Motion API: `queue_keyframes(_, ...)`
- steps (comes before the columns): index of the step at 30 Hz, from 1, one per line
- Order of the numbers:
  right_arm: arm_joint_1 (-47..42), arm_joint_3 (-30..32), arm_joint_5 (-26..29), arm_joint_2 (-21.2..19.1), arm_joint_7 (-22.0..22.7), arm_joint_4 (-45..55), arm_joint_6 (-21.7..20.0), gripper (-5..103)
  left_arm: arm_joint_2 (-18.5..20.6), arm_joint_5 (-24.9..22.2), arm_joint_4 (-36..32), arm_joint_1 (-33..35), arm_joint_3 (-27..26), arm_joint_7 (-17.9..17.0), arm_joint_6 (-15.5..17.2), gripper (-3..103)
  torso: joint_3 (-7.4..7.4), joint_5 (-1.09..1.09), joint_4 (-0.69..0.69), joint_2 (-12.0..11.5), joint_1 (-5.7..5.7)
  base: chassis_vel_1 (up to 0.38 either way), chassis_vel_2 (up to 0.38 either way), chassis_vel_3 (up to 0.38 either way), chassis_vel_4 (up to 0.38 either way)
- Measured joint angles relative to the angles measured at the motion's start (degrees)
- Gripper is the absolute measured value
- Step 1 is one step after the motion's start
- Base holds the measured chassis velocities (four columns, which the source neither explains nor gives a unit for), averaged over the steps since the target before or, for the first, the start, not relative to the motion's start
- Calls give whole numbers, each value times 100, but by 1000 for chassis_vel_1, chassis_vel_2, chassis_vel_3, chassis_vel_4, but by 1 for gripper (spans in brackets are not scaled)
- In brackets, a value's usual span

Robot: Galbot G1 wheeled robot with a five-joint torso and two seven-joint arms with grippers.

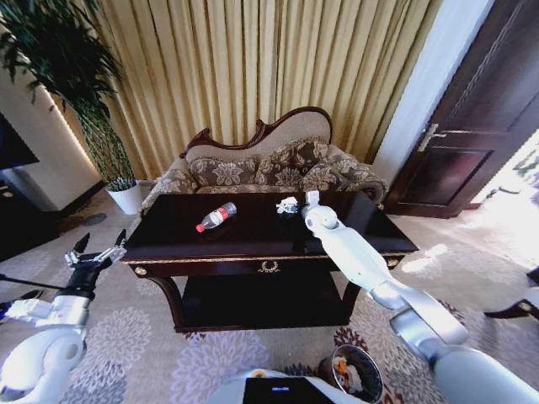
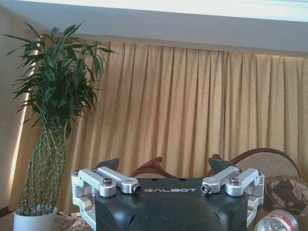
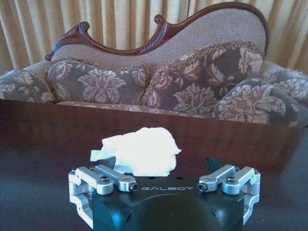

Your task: Move to the front of the table and place the trash on the table into the trash bin.

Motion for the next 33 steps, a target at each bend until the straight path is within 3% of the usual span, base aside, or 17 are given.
queue_keyframes(2, 48, -13, 312, 53, 101, 4, -45, 100, -12, 4, 1, 9, -13, 8, -4, 100, 0, 0, 1, 0, 0, 0, 0, 0, 0)
queue_keyframes(7, 69, -47, 466, 104, 140, 16, -60, 100, -65, 5, 1, 38, -48, 40, -22, 100, 0, 0, 1, 0, 0, 0, 0, 0, 0)
queue_keyframes(24, 40, -102, 352, 292, 233, -170, 41, 103, -73, 2, -45, 11, -53, 76, -42, 100, 0, -1, 1, 0, 0, 0, 0, 0, 0)
queue_keyframes(27, 33, -106, 316, 293, 243, -205, 99, 99, -57, 0, -59, -2, -42, 73, -42, 100, 0, -1, -1, 0, 0, 0, 0, 0, 0)
queue_keyframes(28, 31, -106, 313, 294, 260, -214, 129, 91, -55, -1, -64, 6, -43, 72, -42, 100, 0, -1, 0, 0, 0, 0, 0, 0, 0)
queue_keyframes(30, 31, -107, 313, 295, 274, -218, 143, 91, -55, -2, -66, 14, -46, 72, -42, 100, 0, -1, 1, 0, 0, 0, 0, 0, 0)
queue_keyframes(33, 27, -106, 313, 310, 297, -234, 188, 80, -55, -6, -69, 38, -70, 78, -41, 100, 0, -1, 1, 0, 0, 0, 0, 0, 0)
